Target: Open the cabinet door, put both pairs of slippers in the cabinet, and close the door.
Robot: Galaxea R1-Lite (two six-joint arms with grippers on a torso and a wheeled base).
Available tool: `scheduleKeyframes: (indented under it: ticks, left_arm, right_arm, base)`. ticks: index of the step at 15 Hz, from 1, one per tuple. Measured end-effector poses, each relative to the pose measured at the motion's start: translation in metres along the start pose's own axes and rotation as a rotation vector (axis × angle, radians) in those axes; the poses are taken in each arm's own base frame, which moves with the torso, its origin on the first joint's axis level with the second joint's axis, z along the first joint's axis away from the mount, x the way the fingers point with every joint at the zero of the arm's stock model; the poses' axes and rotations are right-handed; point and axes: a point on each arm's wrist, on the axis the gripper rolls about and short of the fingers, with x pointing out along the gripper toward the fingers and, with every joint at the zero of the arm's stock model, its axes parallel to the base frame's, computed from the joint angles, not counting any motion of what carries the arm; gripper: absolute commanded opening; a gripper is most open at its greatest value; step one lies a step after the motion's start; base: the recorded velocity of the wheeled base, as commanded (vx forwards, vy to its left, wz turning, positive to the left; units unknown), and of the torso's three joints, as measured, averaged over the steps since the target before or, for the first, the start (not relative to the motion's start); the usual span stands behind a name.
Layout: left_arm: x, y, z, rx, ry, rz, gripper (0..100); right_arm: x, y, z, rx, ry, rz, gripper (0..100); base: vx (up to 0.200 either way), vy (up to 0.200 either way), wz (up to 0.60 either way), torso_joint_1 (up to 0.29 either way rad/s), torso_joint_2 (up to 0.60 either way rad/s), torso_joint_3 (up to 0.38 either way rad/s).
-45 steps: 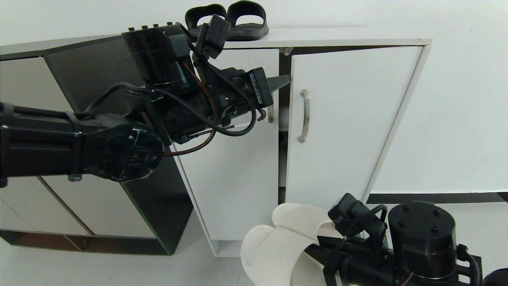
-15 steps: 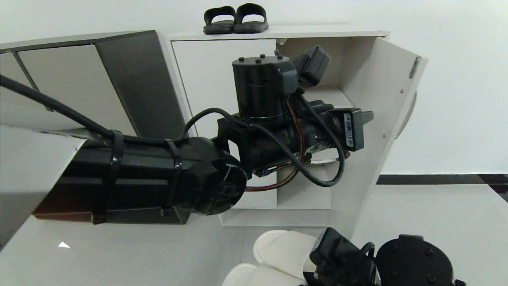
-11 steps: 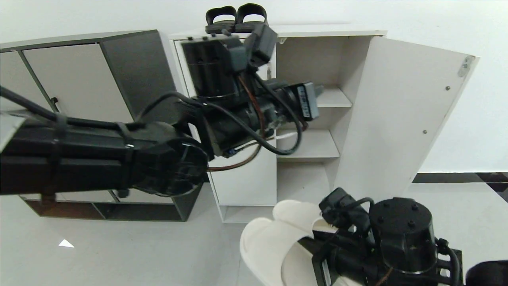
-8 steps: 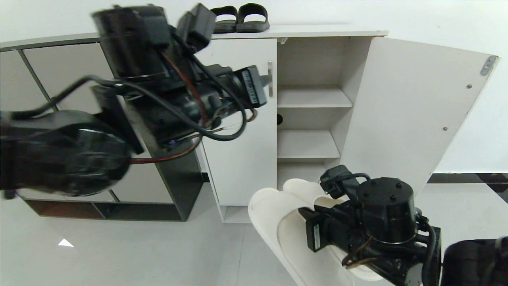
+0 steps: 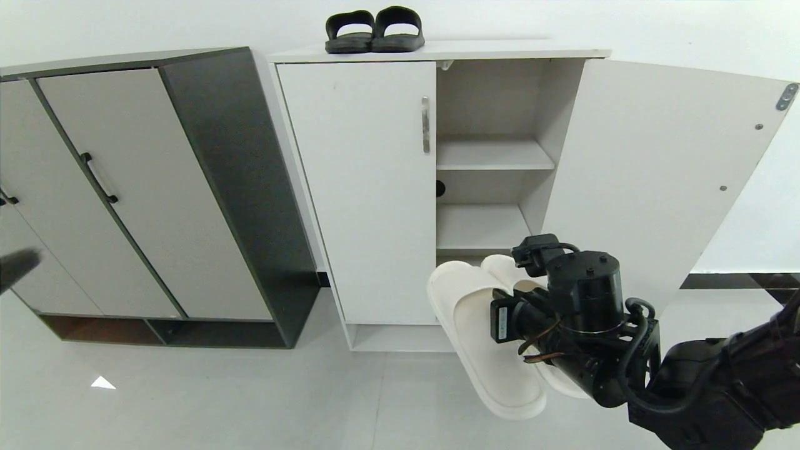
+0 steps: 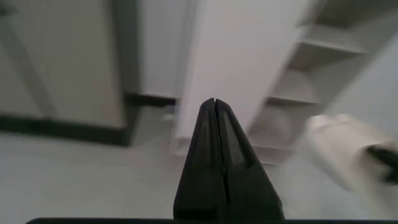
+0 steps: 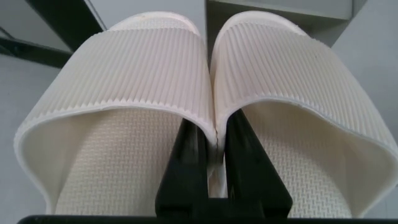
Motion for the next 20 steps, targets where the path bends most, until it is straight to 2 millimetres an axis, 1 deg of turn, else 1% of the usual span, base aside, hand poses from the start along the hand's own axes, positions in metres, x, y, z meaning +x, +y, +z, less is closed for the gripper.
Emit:
scheduleKeyframes:
  ticks: [1,2,3,4,5,6,8,10,11,15,17,20]
  left_arm:
    - [-0.022,0.016,-0.031,0.015,0.012,0.103,0]
    - [-0.040,0.027,-0.063,0.029,0.022,0.194,0]
    - [-0.053,0.033,-0.090,0.039,0.035,0.256,0]
    - [-0.063,0.037,-0.116,0.044,0.032,0.276,0]
    - [-0.070,0.038,-0.136,0.045,0.023,0.245,0]
    - [-0.073,0.038,-0.151,0.048,0.014,0.166,0]
    - [-0.077,0.036,-0.164,0.067,-0.018,-0.002,0]
    - [-0.078,0.036,-0.172,0.174,-0.003,-0.055,0]
    - [-0.079,0.035,-0.173,0.192,-0.006,-0.081,0]
    - [-0.080,0.035,-0.174,0.152,-0.015,-0.089,0]
    - [-0.080,0.035,-0.174,0.147,-0.016,-0.089,0]
    - [-0.080,0.035,-0.174,0.143,-0.016,-0.089,0]
  right_arm:
    - [0.001,0.000,0.000,-0.001,0.001,-0.003,0]
    - [0.001,0.000,-0.001,-0.002,0.003,-0.005,0]
    - [0.001,0.000,-0.002,-0.002,0.004,-0.005,0]
    - [0.001,0.000,-0.002,-0.004,0.007,-0.003,0]
    - [0.002,0.000,-0.003,-0.003,0.007,-0.005,0]
    - [0.002,0.000,-0.003,-0.005,0.009,-0.006,0]
    - [0.002,0.001,-0.005,-0.007,0.012,-0.003,0]
    - [0.003,0.001,-0.008,-0.012,0.020,-0.003,0]
    - [0.003,0.002,-0.009,-0.016,0.023,-0.001,0]
    - [0.002,0.008,-0.015,-0.040,0.033,0.009,0]
    - [0.002,0.013,-0.012,-0.041,0.015,-0.013,0]
    - [0.008,0.018,-0.010,-0.026,-0.004,-0.042,0]
  base:
    - [0.000,0.000,0.00,0.000,0.00,0.000]
    - [0.000,0.000,0.00,0.000,0.00,0.000]
    - [0.000,0.000,0.00,0.000,0.00,0.000]
    - [0.000,0.000,0.00,0.000,0.00,0.000]
    - [0.000,0.000,0.00,0.000,0.00,0.000]
    - [0.000,0.000,0.00,0.000,0.00,0.000]
    - [0.000,0.000,0.00,0.000,0.00,0.000]
    - [0.000,0.000,0.00,0.000,0.00,0.000]
    - [0.000,0.000,0.00,0.000,0.00,0.000]
    - [0.000,0.000,0.00,0.000,0.00,0.000]
    - [0.000,0.000,0.00,0.000,0.00,0.000]
    - [0.000,0.000,0.00,0.000,0.00,0.000]
